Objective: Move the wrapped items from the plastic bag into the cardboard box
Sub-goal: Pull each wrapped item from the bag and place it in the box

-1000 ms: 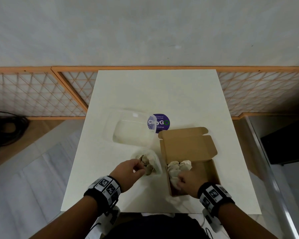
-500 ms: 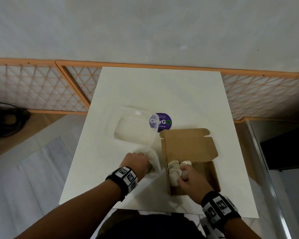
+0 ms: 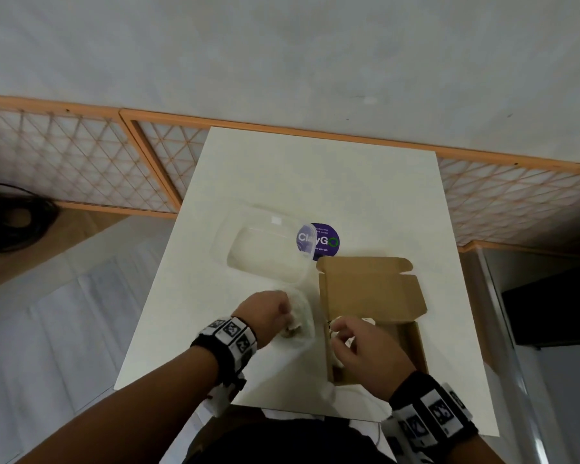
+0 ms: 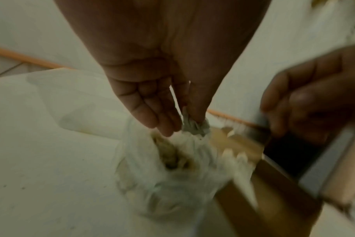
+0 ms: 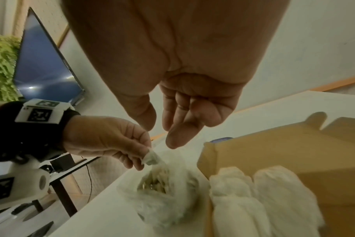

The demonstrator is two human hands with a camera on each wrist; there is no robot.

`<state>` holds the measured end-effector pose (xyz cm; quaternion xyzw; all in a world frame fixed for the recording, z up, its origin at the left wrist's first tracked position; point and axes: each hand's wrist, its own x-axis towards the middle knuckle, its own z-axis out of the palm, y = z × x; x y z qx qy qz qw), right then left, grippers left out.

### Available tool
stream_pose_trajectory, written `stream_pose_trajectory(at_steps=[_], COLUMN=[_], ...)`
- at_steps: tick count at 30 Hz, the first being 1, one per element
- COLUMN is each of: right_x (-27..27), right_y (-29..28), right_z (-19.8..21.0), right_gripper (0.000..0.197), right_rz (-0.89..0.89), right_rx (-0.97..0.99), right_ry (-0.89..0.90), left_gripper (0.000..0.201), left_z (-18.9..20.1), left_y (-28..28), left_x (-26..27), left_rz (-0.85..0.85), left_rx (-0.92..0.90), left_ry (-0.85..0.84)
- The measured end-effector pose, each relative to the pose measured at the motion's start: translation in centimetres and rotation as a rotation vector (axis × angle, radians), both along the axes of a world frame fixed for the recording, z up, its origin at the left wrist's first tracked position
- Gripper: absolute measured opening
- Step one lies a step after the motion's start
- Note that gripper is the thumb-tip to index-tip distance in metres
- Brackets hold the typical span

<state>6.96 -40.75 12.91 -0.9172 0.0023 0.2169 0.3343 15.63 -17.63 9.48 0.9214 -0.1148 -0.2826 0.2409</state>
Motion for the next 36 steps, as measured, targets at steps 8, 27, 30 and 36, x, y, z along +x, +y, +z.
stream_pose_trajectory(at_steps=[8,27,30,36], right_x=[2.8,5.3,5.6,5.6], right_y=[2.3,4.3,3.9,3.3], right_z=[2.3,6.0,5.6,5.0], right_gripper=[0.033,0.029,0.029,0.037], right_rz=[0.0,-0.139,-0.219,-0.238], right_rx=[0.235,0.651,0.692,0.684], right_ry=[-0.053,-0.08,-0.073,-0.023], left_gripper=[0.016,0.023,0.02,0.012], left_z=[6.3,8.2,7.2,6.4], left_y=[2.6,3.0,2.5,1.8], left_x=[-1.1,-1.7,-1.9,-2.2], left_rz=[0.421,0.483,0.431,0.362], left_rx=[-0.59,-0.721,-0.632,-0.524], left_ry=[0.267,0.342,0.292,0.303])
